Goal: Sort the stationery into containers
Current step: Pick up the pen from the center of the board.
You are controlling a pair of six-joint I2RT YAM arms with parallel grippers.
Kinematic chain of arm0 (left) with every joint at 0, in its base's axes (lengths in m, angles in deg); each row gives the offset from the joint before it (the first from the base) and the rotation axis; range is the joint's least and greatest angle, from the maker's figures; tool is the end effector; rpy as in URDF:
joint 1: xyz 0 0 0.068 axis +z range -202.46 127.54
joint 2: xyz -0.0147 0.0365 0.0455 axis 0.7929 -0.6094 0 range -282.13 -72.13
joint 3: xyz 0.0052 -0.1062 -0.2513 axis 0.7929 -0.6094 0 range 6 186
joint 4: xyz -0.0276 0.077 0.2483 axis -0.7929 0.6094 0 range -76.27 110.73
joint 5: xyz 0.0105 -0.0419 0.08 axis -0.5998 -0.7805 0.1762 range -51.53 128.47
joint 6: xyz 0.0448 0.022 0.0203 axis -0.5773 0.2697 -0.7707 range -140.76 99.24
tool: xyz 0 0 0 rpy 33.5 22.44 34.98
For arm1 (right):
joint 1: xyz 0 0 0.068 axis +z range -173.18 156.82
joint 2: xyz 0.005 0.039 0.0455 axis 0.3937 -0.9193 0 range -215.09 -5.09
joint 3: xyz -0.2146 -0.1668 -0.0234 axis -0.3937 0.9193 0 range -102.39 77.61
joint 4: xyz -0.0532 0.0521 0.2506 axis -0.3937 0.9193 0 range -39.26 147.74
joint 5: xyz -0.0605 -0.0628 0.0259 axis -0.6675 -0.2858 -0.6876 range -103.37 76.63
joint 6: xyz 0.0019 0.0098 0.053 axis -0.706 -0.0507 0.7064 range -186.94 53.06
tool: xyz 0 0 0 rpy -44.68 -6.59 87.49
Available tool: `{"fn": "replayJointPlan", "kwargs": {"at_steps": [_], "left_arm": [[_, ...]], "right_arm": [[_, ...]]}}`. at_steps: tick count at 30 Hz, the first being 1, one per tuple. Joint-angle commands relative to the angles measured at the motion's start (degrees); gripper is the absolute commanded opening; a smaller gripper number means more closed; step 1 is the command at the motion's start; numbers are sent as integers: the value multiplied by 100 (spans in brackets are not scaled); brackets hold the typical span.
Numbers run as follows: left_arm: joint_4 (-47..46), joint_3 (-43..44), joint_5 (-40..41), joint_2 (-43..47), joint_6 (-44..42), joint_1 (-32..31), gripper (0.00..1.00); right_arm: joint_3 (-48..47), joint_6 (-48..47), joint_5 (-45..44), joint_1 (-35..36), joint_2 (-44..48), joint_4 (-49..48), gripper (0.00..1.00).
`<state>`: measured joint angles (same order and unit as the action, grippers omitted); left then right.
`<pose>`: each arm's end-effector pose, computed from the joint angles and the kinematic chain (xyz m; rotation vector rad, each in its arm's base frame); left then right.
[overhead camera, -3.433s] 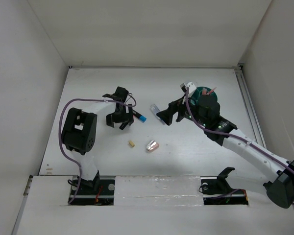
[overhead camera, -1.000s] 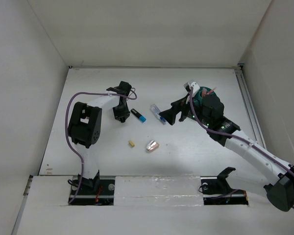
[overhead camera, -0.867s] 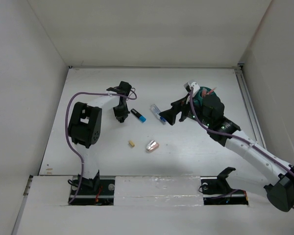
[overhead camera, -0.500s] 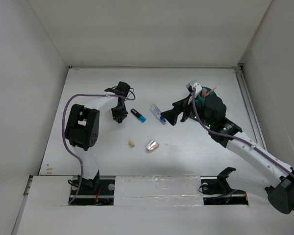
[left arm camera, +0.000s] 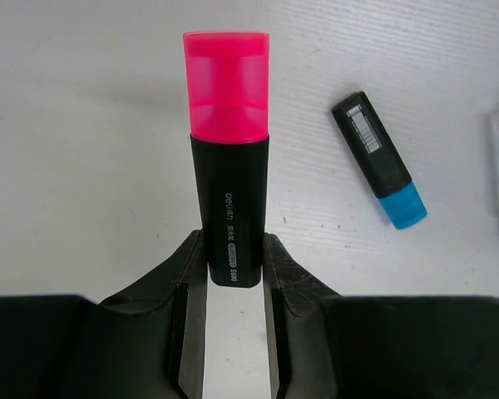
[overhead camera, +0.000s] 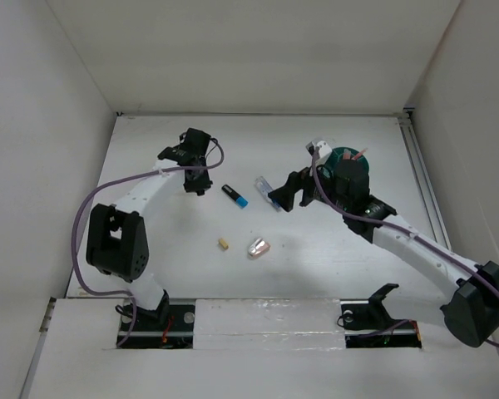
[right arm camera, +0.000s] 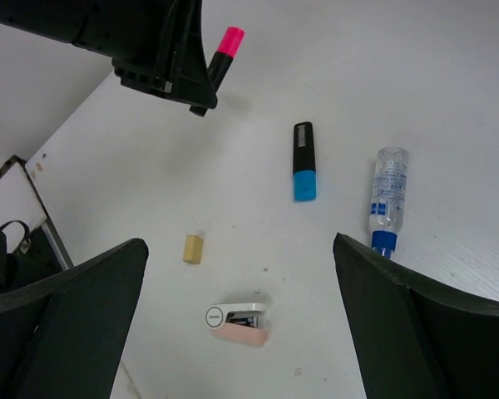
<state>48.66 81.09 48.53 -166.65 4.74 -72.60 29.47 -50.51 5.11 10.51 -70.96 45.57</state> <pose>0.3357 -0.1165 0.2632 -0.1874 2.4947 -0.1088 0.2175 0.1585 0.3135 -0.5183 1.7999 0.9047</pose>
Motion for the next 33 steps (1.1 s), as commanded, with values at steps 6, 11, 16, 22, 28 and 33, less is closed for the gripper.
{"fn": "replayJointPlan", "kwargs": {"at_steps": [6, 11, 16, 22, 28, 33], "left_arm": [[-504, -415, -1163, 1013, -475, 10, 0], [-954, -759, -1832, 1480, -669, 10, 0], [-1130, -1083, -2236, 1787, -730, 10, 0], [-1323, -1146, -2483, 2025, -783, 10, 0], [-1323, -1198, -2545, 2131, -783, 10, 0], [-1376, -1198, -2659, 2131, -836, 10, 0]], "right_arm": [[-353, 562, 481, 31, -637, -1108, 100], [-740, 1467, 218, 261, -1462, -1968, 97], [-1039, 2180, -318, 261, -1973, -2533, 96], [-2058, 2541, -467, 331, -3027, -2455, 92], [-2893, 2734, -468, 594, -3792, -1937, 86], [-3192, 2682, -468, 787, -3995, -1734, 75]]}}
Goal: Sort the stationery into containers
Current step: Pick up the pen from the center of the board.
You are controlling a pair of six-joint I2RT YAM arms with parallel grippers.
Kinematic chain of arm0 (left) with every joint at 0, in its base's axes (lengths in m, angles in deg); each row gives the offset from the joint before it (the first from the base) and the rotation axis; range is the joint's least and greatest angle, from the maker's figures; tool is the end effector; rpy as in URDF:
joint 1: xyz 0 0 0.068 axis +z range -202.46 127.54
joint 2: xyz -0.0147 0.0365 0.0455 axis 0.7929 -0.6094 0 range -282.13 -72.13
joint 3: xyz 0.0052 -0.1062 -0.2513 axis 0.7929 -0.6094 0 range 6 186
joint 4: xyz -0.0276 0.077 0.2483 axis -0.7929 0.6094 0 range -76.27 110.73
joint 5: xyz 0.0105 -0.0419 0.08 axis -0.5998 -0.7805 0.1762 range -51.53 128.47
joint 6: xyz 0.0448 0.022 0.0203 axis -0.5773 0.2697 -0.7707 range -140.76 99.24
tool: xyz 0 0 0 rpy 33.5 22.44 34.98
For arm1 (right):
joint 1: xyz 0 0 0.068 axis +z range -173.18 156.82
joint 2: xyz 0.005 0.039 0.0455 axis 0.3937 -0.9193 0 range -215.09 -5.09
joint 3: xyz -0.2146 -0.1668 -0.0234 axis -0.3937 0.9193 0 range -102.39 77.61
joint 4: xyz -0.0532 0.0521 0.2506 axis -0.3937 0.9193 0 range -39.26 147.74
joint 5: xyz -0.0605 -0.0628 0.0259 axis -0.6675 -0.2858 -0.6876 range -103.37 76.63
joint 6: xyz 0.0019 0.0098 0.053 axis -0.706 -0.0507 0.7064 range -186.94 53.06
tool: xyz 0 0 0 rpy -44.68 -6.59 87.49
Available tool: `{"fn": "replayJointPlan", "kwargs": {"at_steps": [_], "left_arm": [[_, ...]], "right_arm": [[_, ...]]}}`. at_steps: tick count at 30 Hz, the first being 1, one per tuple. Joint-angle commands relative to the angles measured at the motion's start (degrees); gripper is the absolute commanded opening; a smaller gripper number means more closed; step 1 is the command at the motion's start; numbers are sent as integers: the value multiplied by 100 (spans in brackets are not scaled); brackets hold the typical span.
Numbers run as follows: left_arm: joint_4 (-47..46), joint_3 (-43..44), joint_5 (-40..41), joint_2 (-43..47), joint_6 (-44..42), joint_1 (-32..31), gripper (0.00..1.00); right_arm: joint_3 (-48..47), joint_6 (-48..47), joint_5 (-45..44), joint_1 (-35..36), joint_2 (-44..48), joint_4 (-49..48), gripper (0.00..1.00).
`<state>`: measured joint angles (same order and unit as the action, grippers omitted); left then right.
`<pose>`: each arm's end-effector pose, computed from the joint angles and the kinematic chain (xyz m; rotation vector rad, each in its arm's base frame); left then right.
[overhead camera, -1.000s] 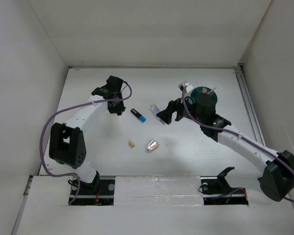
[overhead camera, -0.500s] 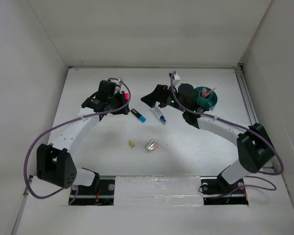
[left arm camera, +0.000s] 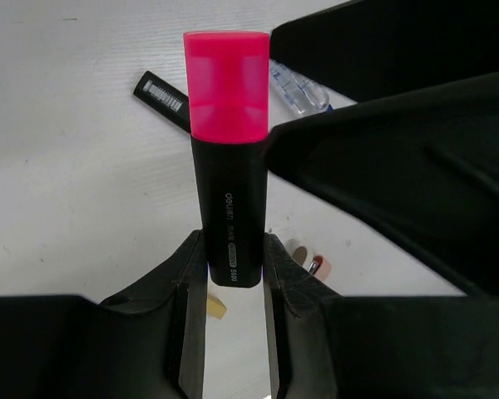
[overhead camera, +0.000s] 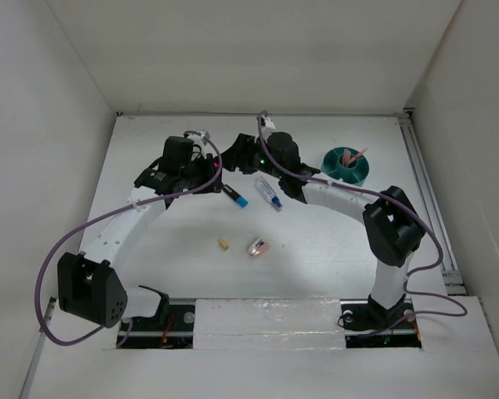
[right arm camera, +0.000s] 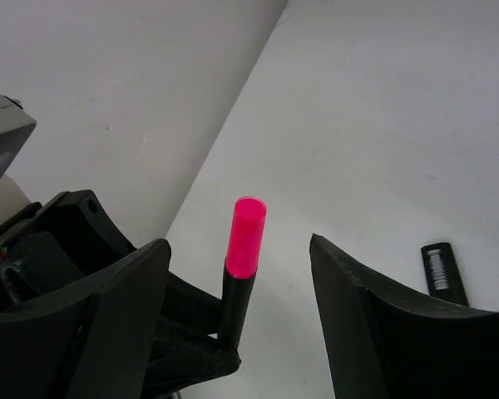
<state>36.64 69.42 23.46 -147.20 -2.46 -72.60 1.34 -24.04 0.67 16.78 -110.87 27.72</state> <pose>0.2722 -0.1096 0.3165 0.1896 2.2202 -0.6610 0.3335 0.2907 0.2868 -0.1553 1.8475 1.2590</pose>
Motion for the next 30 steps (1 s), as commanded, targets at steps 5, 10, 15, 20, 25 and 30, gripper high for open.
{"fn": "replayJointPlan", "kwargs": {"at_steps": [5, 10, 15, 20, 25, 30], "left_arm": [[-174, -31, -205, 247, -117, 10, 0], [-174, -31, -205, 247, -117, 10, 0], [-174, -31, -205, 247, -117, 10, 0], [-104, -31, -47, 247, -117, 10, 6], [-103, -137, 472, 476, -2, 10, 100], [46, -85, 1103, 476, 121, 10, 100]], "right_arm": [[-555, 35, 28, 213, -206, 254, 67], [-626, 35, 222, 319, -373, 325, 53], [-740, 35, 222, 319, -426, 378, 13], [-793, -26, 169, 267, -426, 457, 0], [-731, -456, 107, -285, -154, 317, 0], [-144, -1203, 55, -1191, 494, -217, 0]]}}
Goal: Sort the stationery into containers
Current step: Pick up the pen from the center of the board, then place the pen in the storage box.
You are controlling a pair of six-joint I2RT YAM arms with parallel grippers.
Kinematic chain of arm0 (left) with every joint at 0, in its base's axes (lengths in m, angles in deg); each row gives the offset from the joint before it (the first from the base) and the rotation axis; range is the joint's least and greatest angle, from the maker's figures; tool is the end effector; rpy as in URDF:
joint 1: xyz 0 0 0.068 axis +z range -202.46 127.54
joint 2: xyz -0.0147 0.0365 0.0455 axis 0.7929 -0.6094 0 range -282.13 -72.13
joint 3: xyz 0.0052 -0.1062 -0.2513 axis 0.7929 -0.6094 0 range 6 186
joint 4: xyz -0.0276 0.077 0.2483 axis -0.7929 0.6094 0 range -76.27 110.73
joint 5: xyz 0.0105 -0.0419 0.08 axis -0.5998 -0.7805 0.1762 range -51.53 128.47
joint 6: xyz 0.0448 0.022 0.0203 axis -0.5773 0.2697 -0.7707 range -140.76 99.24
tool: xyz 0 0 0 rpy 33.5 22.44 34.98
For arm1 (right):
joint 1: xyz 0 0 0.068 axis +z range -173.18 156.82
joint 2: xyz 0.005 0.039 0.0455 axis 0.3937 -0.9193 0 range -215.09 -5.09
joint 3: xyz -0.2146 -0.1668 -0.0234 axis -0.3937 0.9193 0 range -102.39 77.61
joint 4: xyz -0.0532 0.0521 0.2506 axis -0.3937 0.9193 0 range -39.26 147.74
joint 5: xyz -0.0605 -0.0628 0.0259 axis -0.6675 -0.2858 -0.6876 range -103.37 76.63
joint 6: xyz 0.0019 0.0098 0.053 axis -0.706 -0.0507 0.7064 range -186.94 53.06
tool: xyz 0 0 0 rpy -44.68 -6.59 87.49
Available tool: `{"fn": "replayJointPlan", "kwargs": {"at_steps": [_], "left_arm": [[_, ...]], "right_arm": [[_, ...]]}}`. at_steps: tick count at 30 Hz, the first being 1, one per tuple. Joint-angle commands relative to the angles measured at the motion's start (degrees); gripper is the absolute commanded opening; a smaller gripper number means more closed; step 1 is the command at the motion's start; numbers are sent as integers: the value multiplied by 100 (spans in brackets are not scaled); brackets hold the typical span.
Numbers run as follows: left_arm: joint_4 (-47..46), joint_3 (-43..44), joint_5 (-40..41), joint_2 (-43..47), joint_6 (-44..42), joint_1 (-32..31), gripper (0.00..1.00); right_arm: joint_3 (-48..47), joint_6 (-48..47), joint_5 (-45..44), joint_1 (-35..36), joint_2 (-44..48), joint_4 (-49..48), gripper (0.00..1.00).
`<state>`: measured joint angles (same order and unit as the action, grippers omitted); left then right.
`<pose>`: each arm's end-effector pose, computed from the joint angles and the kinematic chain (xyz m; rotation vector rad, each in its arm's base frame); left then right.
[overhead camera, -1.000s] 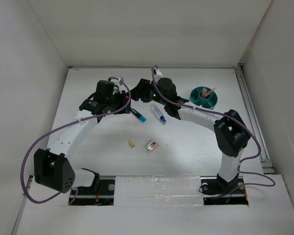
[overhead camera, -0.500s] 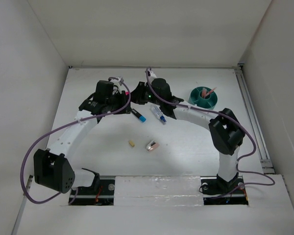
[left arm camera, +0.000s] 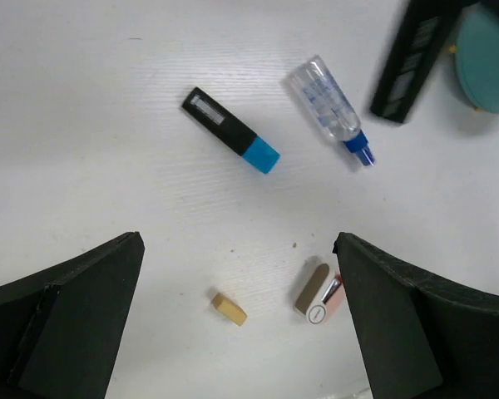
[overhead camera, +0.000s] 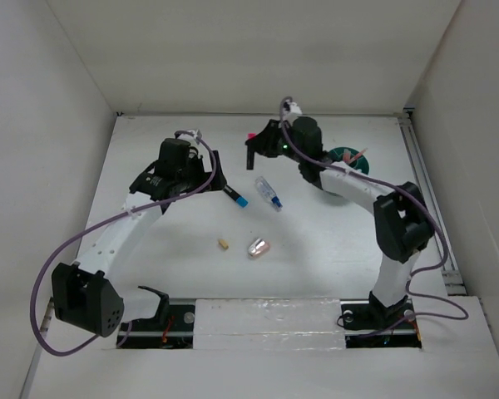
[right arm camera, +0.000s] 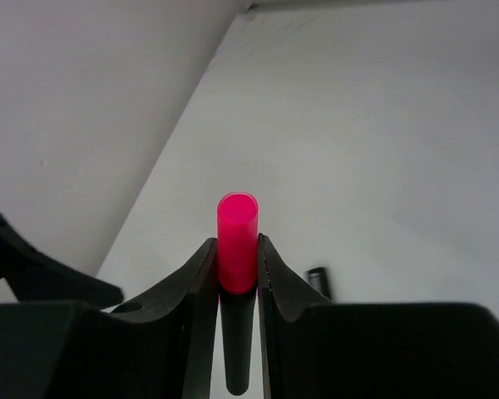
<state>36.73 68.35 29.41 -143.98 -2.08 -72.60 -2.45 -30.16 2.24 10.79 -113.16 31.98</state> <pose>0.2622 -0.1021 0.3245 0.1227 2.1801 -0.5607 0.3705 0.2612 0.2850 -0.1708 1.8597 1.1207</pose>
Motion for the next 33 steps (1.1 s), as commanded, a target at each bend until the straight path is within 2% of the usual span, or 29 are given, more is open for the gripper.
{"fn": "replayJointPlan", "kwargs": {"at_steps": [1, 4, 5, 8, 16, 26, 33], "left_arm": [[124, 23, 771, 102, 162, 10, 100], [248, 76, 1011, -12, 285, 10, 100], [248, 76, 1011, -13, 286, 10, 100], [248, 76, 871, -13, 286, 10, 100], [196, 76, 748, 154, 286, 10, 100], [196, 23, 695, 154, 286, 10, 100], [196, 23, 642, 154, 286, 10, 100]], "right_arm": [[410, -706, -50, -768, 865, -811, 0], [1418, -1320, -50, -1619, 1437, -1513, 0], [1422, -1539, 20, -1622, 1551, -1594, 0], [1904, -2130, 20, -2236, 1929, -1648, 0], [2494, -2183, 406, -3563, 2299, -1858, 0], [2600, -2403, 38, -3565, 2045, -1920, 0], [2108, -2262, 99, -3732, 1650, -2000, 0]]}}
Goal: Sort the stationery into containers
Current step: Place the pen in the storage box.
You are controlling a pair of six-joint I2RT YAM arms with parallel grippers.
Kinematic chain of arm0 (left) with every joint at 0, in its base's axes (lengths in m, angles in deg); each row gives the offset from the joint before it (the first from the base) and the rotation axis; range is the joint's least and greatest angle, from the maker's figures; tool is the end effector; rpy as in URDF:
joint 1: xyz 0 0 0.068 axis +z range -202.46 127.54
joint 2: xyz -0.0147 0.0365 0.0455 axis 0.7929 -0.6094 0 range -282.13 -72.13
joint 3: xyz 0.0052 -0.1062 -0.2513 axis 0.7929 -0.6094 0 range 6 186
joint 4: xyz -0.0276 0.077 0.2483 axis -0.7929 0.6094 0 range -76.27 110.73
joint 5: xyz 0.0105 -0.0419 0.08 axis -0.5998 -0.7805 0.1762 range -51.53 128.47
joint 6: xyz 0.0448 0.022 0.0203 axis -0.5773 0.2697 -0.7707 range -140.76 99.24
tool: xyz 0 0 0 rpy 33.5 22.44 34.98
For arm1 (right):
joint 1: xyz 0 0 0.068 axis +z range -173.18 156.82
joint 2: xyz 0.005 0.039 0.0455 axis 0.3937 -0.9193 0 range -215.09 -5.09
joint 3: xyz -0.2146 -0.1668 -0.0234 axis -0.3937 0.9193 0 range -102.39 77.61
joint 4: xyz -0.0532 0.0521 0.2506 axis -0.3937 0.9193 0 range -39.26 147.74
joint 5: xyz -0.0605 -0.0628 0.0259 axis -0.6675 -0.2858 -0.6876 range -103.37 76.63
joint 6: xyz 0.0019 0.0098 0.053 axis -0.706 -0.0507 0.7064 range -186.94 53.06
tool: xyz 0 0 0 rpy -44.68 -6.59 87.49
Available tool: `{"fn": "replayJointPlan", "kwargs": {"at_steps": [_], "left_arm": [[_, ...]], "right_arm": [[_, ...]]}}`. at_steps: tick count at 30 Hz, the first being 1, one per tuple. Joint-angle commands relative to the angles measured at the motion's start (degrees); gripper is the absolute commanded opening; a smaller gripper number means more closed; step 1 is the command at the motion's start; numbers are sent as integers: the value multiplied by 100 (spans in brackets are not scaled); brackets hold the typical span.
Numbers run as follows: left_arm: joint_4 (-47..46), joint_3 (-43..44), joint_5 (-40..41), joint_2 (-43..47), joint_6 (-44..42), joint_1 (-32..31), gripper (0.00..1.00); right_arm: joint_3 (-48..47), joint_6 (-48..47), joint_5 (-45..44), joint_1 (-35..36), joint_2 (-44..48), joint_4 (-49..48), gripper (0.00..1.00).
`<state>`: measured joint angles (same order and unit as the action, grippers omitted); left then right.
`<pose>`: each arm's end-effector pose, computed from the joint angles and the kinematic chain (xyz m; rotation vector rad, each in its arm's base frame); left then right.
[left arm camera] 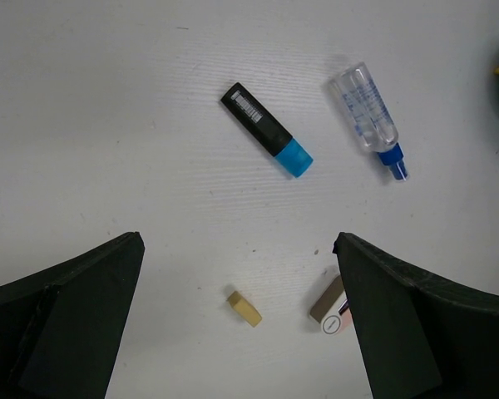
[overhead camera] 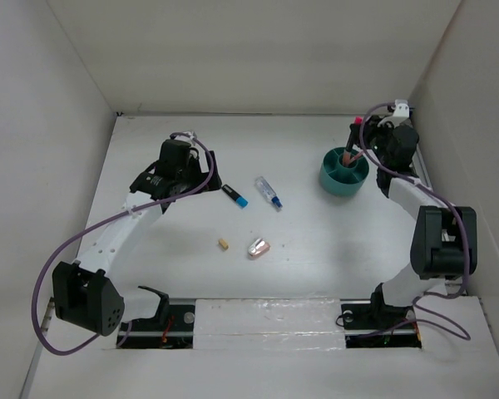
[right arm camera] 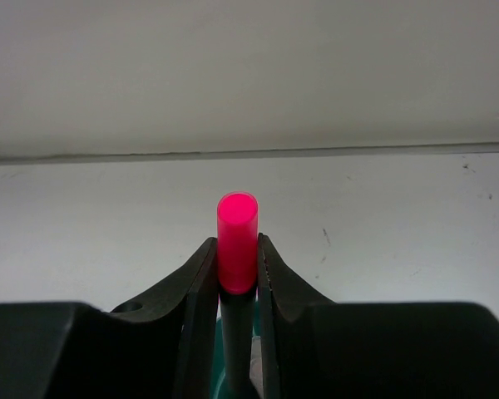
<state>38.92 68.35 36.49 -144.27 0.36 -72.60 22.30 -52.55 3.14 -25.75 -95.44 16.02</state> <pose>0.2628 -0.0977 0.3195 0.0011 2.2159 -0.4424 0.3649 -0.0062 0.2854 0.0074 1.5894 0.3883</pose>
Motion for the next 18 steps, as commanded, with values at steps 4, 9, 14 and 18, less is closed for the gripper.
{"fn": "replayJointPlan", "kwargs": {"at_steps": [4, 9, 14, 18], "left_arm": [[-23, 23, -119, 183, 41, 10, 100], [-23, 23, -171, 130, 41, 10, 100], [-23, 23, -171, 130, 41, 10, 100], [-76, -30, -224, 183, -12, 10, 100]], "right_arm": [[-620, 256, 983, -655, -501, -868, 0], [-902, 1433, 2083, -1123, -1001, -1827, 0], [-1166, 1110, 2084, -1176, -1239, -1591, 0], [-1105, 1110, 2426, -1299, -1538, -1784, 0]]}}
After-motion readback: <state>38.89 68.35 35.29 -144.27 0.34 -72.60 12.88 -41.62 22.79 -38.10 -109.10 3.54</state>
